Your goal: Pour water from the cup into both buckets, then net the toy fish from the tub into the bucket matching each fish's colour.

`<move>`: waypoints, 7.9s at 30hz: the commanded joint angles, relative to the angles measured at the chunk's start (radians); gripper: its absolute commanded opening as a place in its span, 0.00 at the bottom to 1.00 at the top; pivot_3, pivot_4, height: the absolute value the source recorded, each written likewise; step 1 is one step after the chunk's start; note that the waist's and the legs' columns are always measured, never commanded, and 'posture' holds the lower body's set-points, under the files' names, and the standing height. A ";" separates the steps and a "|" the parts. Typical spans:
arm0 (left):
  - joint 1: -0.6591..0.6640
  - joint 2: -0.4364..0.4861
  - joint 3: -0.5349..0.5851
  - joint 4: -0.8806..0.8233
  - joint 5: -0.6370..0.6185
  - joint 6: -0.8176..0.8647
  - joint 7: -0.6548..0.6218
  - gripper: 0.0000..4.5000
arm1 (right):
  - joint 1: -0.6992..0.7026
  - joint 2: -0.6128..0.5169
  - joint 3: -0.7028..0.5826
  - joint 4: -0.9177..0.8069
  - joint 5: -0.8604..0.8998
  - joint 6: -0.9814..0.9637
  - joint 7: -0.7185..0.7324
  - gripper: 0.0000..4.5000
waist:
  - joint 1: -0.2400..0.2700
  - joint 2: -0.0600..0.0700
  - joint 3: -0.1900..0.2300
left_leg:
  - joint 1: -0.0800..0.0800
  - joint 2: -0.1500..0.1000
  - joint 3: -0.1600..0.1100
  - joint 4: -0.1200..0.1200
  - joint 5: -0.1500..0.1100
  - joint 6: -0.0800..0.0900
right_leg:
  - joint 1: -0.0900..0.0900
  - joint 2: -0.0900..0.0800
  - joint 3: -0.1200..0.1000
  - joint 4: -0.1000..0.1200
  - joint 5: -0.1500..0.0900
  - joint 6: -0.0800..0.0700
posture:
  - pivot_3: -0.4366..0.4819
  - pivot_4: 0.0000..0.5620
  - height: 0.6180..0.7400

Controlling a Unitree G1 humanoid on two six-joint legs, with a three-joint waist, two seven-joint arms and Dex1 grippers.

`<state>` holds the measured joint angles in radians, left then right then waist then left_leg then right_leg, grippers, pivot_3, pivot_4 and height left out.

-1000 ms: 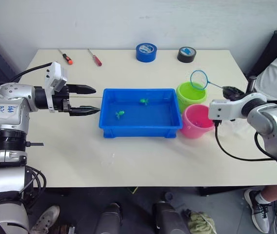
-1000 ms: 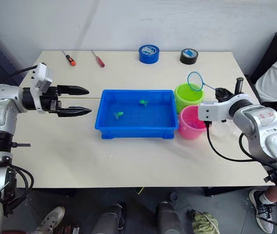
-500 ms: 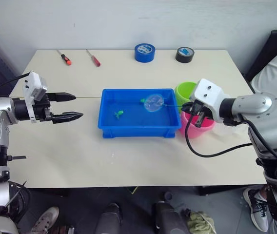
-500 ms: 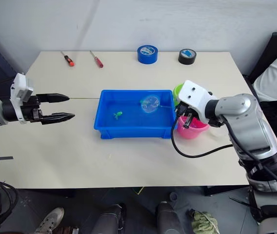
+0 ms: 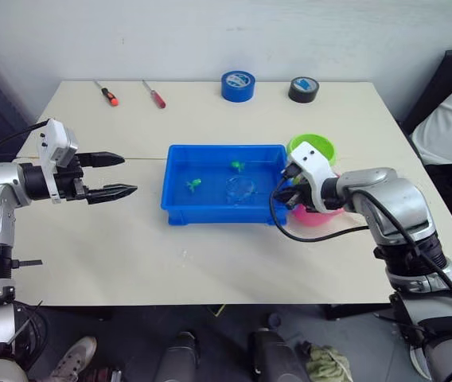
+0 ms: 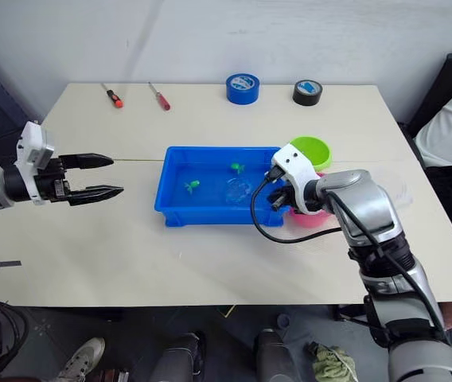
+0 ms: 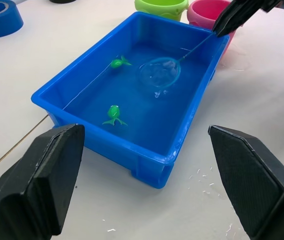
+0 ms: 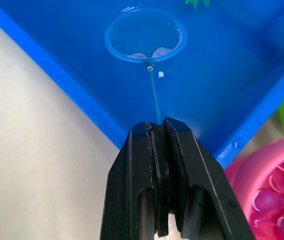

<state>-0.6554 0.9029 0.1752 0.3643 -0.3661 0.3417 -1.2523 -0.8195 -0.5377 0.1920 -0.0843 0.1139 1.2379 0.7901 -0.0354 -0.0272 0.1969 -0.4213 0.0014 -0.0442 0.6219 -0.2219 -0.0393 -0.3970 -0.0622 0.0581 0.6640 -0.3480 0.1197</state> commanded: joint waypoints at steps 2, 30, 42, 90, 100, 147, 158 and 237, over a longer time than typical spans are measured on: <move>-0.001 0.007 0.020 -0.041 -0.020 0.008 0.007 0.96 | -0.046 0.040 -0.001 0.048 0.003 -0.024 -0.069 0.00 | -0.002 0.000 0.000 | 0.000 -0.001 0.000 0.000 0.000 0.000 | 0.000 0.000 0.000 0.000 0.000 0.000 | 0.48 0.27 0.95; 0.000 0.019 0.016 -0.073 -0.028 0.034 0.016 0.96 | -0.043 0.126 -0.081 0.069 0.044 -0.226 -0.235 0.00 | -0.019 0.000 0.000 | 0.000 0.000 0.000 -0.001 0.000 0.000 | -0.002 0.000 0.000 0.002 0.000 0.000 | 0.48 0.27 0.95; -0.033 0.014 -0.004 -0.036 -0.022 0.013 0.000 0.96 | 0.053 0.071 -0.107 -0.098 0.133 -0.154 -0.212 0.00 | -0.019 0.000 0.000 | 0.000 0.000 0.000 -0.002 0.000 0.000 | -0.001 0.000 0.000 0.001 0.000 0.000 | 0.48 0.27 0.95; -0.174 -0.044 -0.073 0.111 0.031 -0.059 -0.061 0.96 | 0.186 -0.366 -0.249 -0.003 0.041 -0.428 -0.227 0.00 | 0.005 0.000 0.000 | 0.000 -0.003 0.001 -0.002 0.000 0.000 | -0.001 0.000 0.001 -0.002 0.000 0.000 | 0.48 0.27 0.95; -0.182 -0.057 -0.078 0.121 0.038 -0.062 -0.064 0.96 | 0.259 -0.497 -0.041 -0.068 -0.308 -0.814 -0.247 0.00 | 0.001 0.000 0.000 | 0.000 -0.004 0.002 -0.002 0.000 0.000 | -0.001 0.001 0.001 -0.002 0.000 0.000 | 0.48 0.27 0.95; -0.042 0.043 0.048 0.043 -0.002 -0.030 -0.038 0.96 | 0.166 -0.186 -0.011 -0.233 -0.286 -0.545 0.204 0.00 | -0.011 0.000 0.000 | 0.001 0.000 0.000 0.001 0.000 0.000 | 0.003 0.000 -0.001 0.000 0.000 0.000 | 0.48 0.27 0.95; 0.071 0.059 0.168 -0.048 -0.091 0.003 0.007 0.96 | 0.037 -0.005 0.189 -0.019 -0.301 -0.459 0.125 0.00 | -0.020 0.000 0.000 | 0.001 0.001 -0.001 0.000 0.000 0.000 | 0.001 0.000 -0.001 0.002 0.000 0.000 | 0.48 0.27 0.95; -0.190 -0.159 -0.019 0.172 -0.058 -0.128 -0.093 0.96 | 0.194 -0.468 -0.022 0.077 -0.378 -0.850 -0.196 0.00 | 0.005 -0.001 -0.001 | 0.000 -0.005 0.001 -0.001 0.000 0.000 | -0.001 0.001 0.001 -0.002 0.000 0.001 | 0.48 0.27 0.95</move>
<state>-0.8379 0.7249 0.1435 0.5570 -0.4256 0.2267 -1.3367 -0.6298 -0.9715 0.1784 0.0249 -0.2059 0.4462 0.6155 -0.0302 -0.0282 0.1964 -0.4217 -0.0033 -0.0428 0.6205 -0.2218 -0.0390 -0.3976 -0.0617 0.0587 0.6622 -0.3475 0.1206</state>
